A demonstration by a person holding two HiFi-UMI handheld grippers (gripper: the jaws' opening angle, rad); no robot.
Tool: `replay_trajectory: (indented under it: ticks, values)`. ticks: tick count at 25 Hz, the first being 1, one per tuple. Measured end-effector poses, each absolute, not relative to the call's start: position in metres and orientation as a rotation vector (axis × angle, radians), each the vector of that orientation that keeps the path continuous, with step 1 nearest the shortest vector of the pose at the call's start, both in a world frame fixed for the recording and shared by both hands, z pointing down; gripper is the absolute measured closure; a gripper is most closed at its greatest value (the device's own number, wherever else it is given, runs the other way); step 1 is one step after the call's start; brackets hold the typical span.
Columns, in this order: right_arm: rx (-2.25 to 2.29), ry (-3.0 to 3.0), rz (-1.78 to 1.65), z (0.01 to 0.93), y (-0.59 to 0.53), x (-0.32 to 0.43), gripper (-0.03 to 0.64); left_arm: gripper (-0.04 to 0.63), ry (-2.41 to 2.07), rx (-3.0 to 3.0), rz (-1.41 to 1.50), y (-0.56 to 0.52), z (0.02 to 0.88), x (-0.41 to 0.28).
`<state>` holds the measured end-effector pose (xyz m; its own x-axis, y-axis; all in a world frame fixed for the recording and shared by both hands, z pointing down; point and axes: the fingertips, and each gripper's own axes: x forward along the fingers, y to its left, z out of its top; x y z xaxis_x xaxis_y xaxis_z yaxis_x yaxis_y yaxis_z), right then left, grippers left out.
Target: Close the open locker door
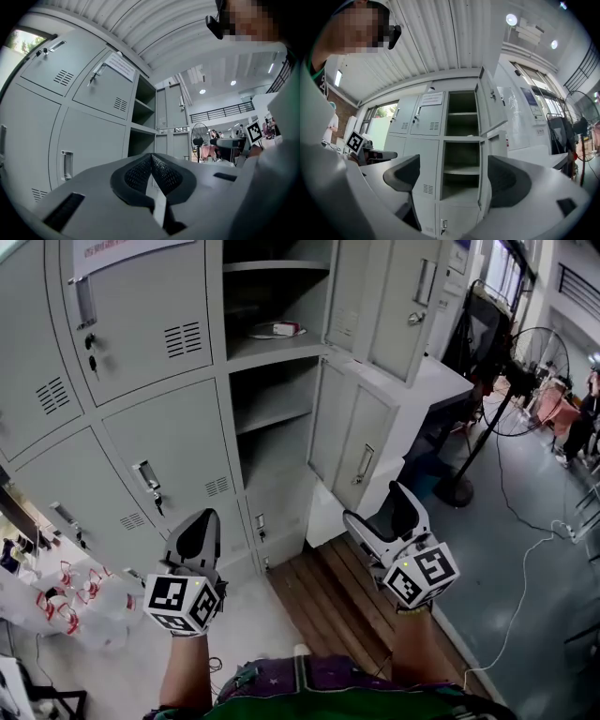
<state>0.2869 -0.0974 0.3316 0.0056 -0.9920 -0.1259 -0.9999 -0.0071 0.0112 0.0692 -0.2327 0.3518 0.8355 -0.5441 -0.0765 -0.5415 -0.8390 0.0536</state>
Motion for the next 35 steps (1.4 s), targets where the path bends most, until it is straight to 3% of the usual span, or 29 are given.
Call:
replay_trajectory:
  ticks: [18,35]
  values:
    - [-2.234,2.148,0.148,0.364,-0.099,0.401,0.193,0.574,-0.914,3.011,-0.096,-0.196,0.366,0.148]
    - [-2.183,2.211,0.047,0.398,-0.152,0.442,0.255,0.574,-1.000,2.980,-0.078,-0.202,0.375,0.153]
